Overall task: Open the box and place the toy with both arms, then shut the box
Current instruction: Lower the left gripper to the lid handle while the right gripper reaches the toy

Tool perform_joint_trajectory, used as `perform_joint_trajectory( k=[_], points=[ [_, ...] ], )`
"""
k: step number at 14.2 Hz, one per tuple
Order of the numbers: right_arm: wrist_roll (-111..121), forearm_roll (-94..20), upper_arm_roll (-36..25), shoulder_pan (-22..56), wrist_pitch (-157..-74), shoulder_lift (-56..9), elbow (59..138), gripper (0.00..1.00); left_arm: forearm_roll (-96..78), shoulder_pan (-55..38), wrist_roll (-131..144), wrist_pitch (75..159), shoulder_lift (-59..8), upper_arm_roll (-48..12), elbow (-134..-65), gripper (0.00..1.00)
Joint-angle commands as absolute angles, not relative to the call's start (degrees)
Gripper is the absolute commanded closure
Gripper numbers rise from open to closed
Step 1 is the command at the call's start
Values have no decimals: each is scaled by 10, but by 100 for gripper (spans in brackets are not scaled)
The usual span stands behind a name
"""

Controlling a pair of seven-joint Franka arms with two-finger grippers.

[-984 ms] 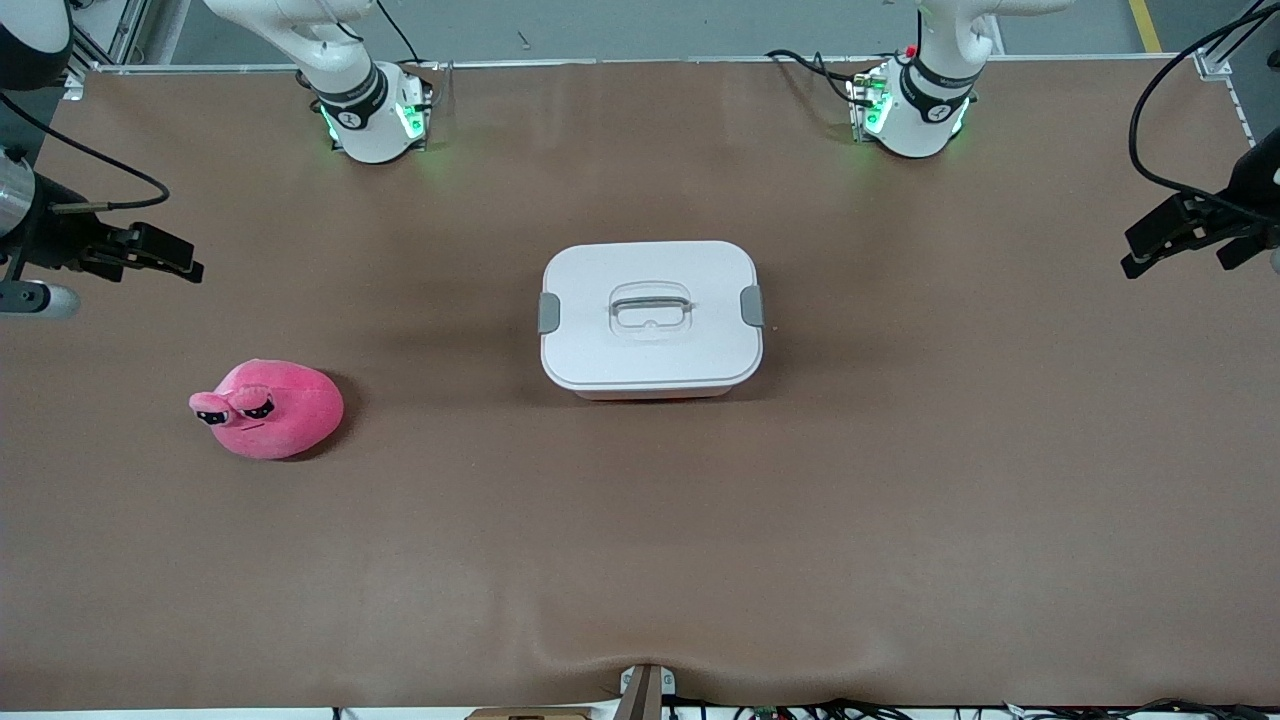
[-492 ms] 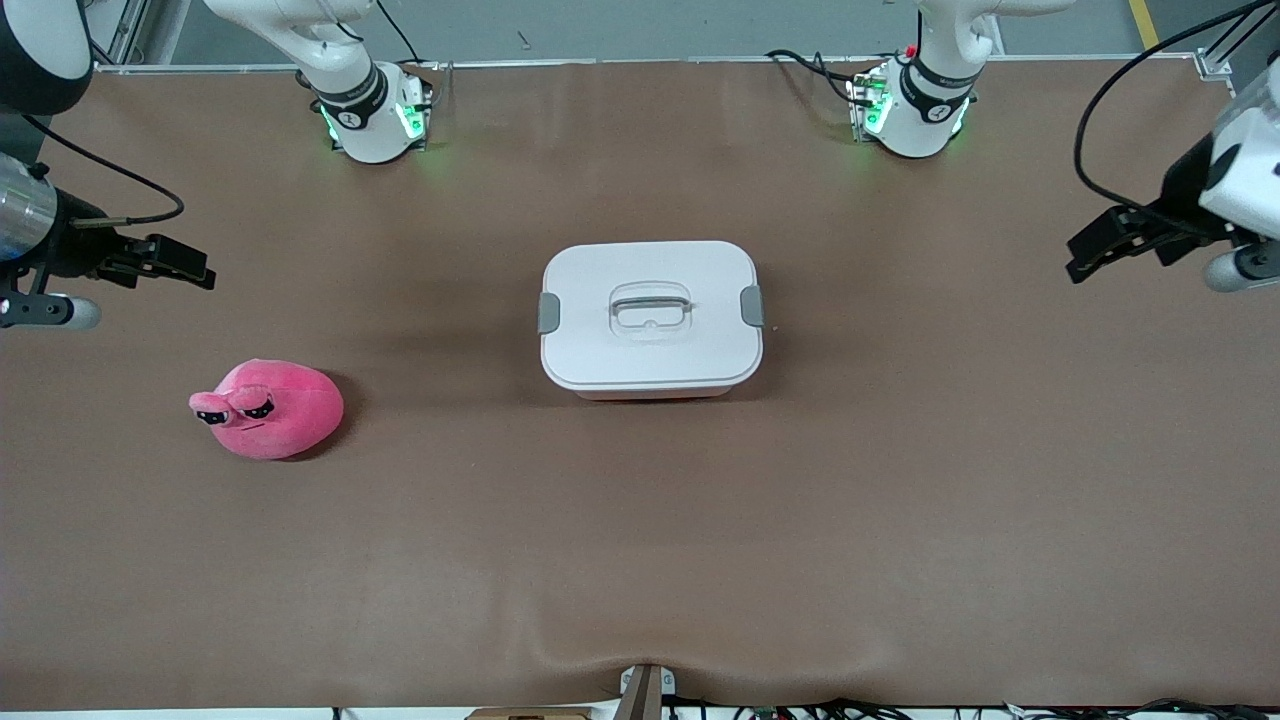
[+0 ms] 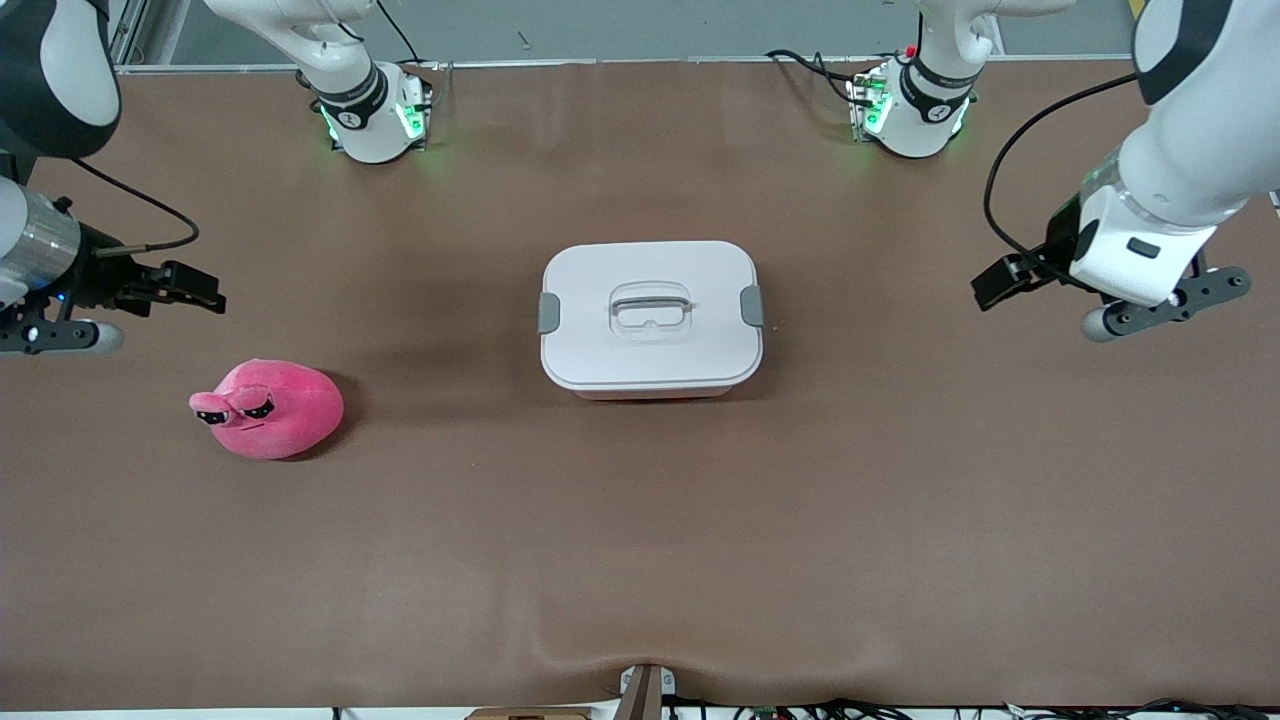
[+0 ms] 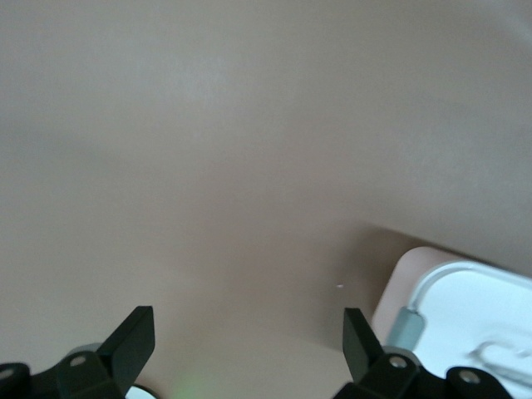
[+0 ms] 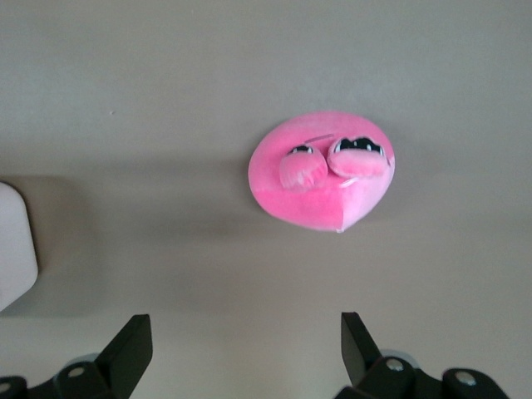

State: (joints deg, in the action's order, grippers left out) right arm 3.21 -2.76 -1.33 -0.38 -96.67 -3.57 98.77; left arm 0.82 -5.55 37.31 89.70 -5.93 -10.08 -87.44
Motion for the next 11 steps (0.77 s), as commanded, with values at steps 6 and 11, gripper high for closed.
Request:
perform_joint_trajectory(
  k=[6,11],
  points=[
    [168,12,-11,-3,-1079,-105,987,0,4,-148,632,890,-111,-120,-836,0],
    [219,57,-10,13,-1118,-136,1007,0,-8,-199,836,899,-155,-120,-803,0]
  ],
)
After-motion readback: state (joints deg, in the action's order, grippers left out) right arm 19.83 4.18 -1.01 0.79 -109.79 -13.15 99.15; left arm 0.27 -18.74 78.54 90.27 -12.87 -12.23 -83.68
